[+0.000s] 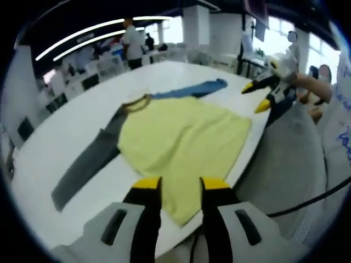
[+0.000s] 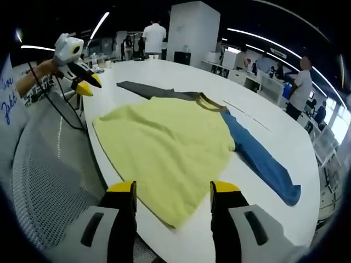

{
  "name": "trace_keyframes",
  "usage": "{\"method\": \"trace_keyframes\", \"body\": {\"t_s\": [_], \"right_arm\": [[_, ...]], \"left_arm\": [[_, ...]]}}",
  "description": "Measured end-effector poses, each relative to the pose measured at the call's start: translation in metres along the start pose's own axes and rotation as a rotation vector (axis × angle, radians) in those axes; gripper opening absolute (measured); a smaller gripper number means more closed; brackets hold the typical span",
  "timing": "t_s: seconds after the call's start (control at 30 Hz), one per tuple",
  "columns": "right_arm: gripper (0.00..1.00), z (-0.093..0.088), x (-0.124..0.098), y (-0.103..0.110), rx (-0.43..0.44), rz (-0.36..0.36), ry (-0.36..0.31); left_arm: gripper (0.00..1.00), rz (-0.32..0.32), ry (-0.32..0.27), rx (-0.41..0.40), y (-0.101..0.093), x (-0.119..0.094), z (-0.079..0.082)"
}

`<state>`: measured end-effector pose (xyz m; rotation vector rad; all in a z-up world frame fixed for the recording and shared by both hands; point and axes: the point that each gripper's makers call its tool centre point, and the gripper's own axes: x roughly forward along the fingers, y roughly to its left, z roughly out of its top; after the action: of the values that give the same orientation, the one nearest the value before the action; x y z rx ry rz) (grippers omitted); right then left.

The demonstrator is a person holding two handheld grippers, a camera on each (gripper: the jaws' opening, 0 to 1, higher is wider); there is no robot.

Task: Fold the garment on the visible template until the final outline fits inside the template.

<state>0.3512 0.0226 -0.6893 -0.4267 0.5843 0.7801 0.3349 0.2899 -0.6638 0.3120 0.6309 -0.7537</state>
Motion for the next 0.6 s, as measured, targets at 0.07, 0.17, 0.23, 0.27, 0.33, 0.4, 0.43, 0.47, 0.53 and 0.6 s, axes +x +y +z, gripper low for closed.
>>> {"method": "trace_keyframes", "body": {"t_s": [0.07, 0.17, 0.23, 0.27, 0.33, 0.4, 0.43, 0.47, 0.53, 0.6], "right_arm": [[0.59, 0.003, -0.001, 0.000, -0.003, -0.002, -0.008], [0.62, 0.006, -0.001, 0.000, -0.001, 0.000, -0.023], [0.64, 0.007, -0.001, 0.001, -0.008, 0.005, -0.025], [0.64, 0.007, -0.002, 0.002, -0.013, 0.009, -0.022], [0.64, 0.007, -0.003, 0.004, -0.022, 0.013, -0.021], [0.65, 0.007, -0.004, 0.005, -0.023, 0.016, -0.025], [0.65, 0.007, -0.004, 0.005, -0.023, 0.017, -0.026], [0.65, 0.007, -0.005, 0.005, -0.023, 0.017, -0.027], [0.66, 0.008, -0.006, 0.005, -0.026, 0.015, -0.028], [0.67, 0.008, -0.006, 0.006, -0.026, 0.016, -0.028]], "left_arm": [[0.26, -0.006, -0.011, 0.001, -0.001, -0.001, 0.003], [0.27, -0.014, -0.027, -0.007, -0.002, -0.001, 0.007], [0.27, -0.017, -0.029, -0.010, -0.003, -0.001, 0.008], [0.28, -0.016, -0.030, -0.009, -0.003, -0.001, 0.008], [0.28, -0.021, -0.032, -0.006, -0.004, -0.002, 0.009], [0.30, -0.027, -0.039, -0.008, -0.006, -0.003, 0.011], [0.31, -0.026, -0.045, -0.005, -0.008, -0.004, 0.012], [0.32, -0.024, -0.044, -0.003, -0.008, -0.004, 0.012], [0.35, -0.026, -0.038, 0.003, -0.009, -0.005, 0.011], [0.37, -0.033, -0.032, 0.009, -0.012, -0.007, 0.011]]}}
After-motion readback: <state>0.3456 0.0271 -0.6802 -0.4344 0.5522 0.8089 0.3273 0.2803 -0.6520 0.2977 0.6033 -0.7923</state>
